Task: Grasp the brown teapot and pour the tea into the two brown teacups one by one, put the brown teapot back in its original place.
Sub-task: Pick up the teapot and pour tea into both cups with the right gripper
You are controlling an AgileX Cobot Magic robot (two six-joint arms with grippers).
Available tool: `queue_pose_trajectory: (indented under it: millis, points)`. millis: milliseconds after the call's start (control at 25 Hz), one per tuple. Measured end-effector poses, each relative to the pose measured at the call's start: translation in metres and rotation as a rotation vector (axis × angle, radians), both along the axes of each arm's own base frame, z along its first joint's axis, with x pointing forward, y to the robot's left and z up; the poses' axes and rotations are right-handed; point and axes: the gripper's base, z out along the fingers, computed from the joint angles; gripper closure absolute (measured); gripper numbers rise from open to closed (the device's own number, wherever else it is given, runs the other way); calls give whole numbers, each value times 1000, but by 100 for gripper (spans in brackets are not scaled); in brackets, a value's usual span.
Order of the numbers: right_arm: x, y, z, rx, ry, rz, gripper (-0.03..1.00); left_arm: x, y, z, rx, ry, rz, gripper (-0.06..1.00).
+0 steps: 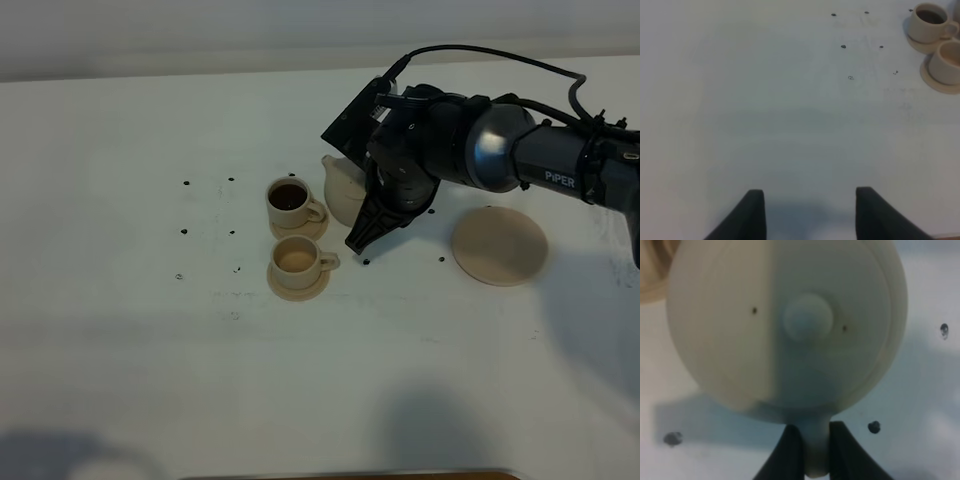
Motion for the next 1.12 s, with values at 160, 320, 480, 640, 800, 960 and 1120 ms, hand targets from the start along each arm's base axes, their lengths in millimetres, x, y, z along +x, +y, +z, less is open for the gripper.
queue_pose_trajectory:
  millis: [160, 320, 480, 640, 800, 960, 1120]
  points:
    - [-5, -5, 24, -21, -20, 4, 88, 0, 0, 0, 0, 0, 0, 47]
    - [-13, -11, 54, -40, -28, 13, 88, 0, 0, 0, 0, 0, 0, 47]
    - [-31, -17, 71, -25, -30, 39, 88, 0, 0, 0, 0, 0, 0, 47]
    - [-56, -22, 71, -10, -18, 77, 88, 0, 0, 0, 0, 0, 0, 47]
    - [-76, -26, 61, 1, -25, 130, 88, 0, 0, 0, 0, 0, 0, 47]
    - [-84, -26, 50, -46, -61, 211, 88, 0, 0, 0, 0, 0, 0, 47]
    - [-87, -25, 43, -87, -111, 261, 88, 0, 0, 0, 0, 0, 0, 47]
